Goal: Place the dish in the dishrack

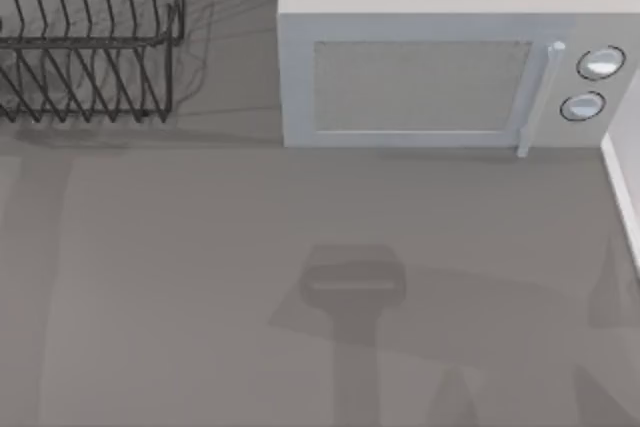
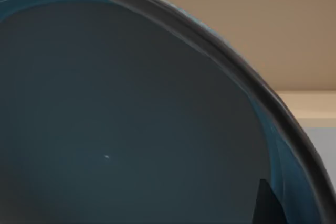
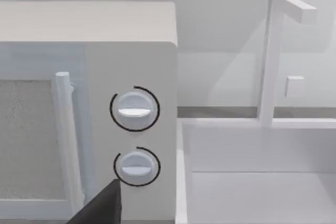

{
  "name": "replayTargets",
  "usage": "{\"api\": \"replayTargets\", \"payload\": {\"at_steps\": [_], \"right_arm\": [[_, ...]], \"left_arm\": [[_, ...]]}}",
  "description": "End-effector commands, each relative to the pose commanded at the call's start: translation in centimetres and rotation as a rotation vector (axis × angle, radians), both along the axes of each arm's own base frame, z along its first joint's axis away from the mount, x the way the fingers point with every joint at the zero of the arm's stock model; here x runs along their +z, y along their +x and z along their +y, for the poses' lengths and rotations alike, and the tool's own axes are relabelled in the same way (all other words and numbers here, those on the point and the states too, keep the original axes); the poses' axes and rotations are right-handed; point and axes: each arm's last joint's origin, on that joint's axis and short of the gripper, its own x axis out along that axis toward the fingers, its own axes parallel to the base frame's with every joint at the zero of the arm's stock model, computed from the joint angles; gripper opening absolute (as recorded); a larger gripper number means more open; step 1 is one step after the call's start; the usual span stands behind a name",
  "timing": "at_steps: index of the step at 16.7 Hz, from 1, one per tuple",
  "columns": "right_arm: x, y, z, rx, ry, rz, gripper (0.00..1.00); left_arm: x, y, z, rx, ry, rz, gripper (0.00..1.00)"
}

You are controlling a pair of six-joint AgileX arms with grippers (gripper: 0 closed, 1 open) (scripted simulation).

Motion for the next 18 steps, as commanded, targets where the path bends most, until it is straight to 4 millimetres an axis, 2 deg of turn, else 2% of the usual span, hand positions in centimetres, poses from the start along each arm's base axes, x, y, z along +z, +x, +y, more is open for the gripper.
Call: {"api": "replayTargets", "payload": {"at_steps": [2,4,6,8,10,13,15,18], "right_arm": [[0.0,0.0,0.0,0.000,0.000,0.000,1.00],[0.0,0.0,0.0,0.000,0.000,0.000,1.00],[0.0,0.0,0.0,0.000,0.000,0.000,1.00],[0.0,0.0,0.0,0.000,0.000,0.000,1.00],[0.0,0.0,0.0,0.000,0.000,0.000,1.00],[0.0,0.0,0.0,0.000,0.000,0.000,1.00],[0.0,0.0,0.0,0.000,0.000,0.000,1.00],[0.0,0.0,0.0,0.000,0.000,0.000,1.00]], "left_arm": [[0.1,0.1,0.0,-0.001,0.000,0.001,0.00],[-0.2,1.2,0.1,-0.004,-0.001,0.001,0.00],[-0.9,3.5,0.3,-0.006,-0.002,0.005,0.00],[-2.5,6.9,0.6,-0.006,-0.003,0.008,0.00],[-4.8,10.5,0.9,-0.004,-0.002,0.007,0.00],[-9.6,15.4,0.9,-0.002,0.003,-0.005,0.00],[-13.0,17.6,0.6,-0.001,0.005,-0.015,0.00],[-17.4,19.4,0.0,0.000,0.004,-0.012,0.00]]}}
